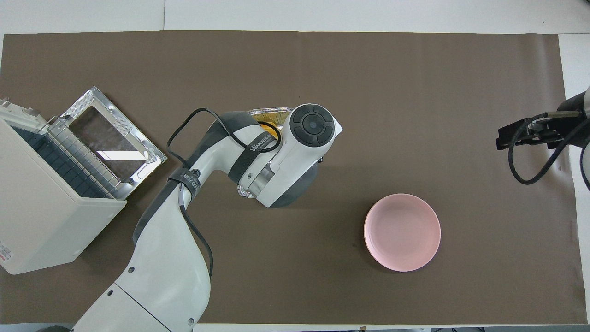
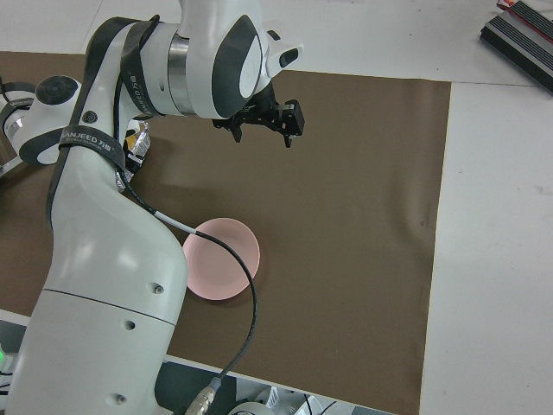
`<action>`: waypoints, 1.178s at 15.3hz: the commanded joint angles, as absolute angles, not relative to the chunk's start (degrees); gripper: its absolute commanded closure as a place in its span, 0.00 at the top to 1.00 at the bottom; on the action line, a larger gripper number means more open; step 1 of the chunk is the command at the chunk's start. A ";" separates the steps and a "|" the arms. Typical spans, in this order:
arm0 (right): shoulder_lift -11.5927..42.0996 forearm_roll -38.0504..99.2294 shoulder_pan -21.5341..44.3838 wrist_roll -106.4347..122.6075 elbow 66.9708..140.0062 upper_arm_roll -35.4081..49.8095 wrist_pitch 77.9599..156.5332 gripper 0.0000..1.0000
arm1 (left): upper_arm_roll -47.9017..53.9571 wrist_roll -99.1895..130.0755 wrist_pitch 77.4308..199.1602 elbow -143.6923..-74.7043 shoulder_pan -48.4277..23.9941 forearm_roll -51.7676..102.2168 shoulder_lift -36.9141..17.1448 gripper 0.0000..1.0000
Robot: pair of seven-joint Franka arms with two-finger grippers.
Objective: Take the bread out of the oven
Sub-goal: 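Pull the foil tray out of the oven with the left gripper, then set the foil tray on the table and withdraw the left gripper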
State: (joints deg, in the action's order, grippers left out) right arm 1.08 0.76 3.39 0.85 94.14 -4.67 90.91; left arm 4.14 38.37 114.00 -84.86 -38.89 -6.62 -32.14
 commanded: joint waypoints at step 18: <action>0.09 -0.09 2.81 2.20 94.92 -4.13 90.44 1.00 | -0.09 41.66 102.06 -82.09 -29.29 -0.45 -20.68 1.00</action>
State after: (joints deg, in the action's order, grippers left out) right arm 1.08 0.76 3.39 0.85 94.14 -4.67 90.91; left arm -0.37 42.58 105.97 -80.31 -34.84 -3.69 -27.54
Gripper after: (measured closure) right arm 0.000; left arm 0.207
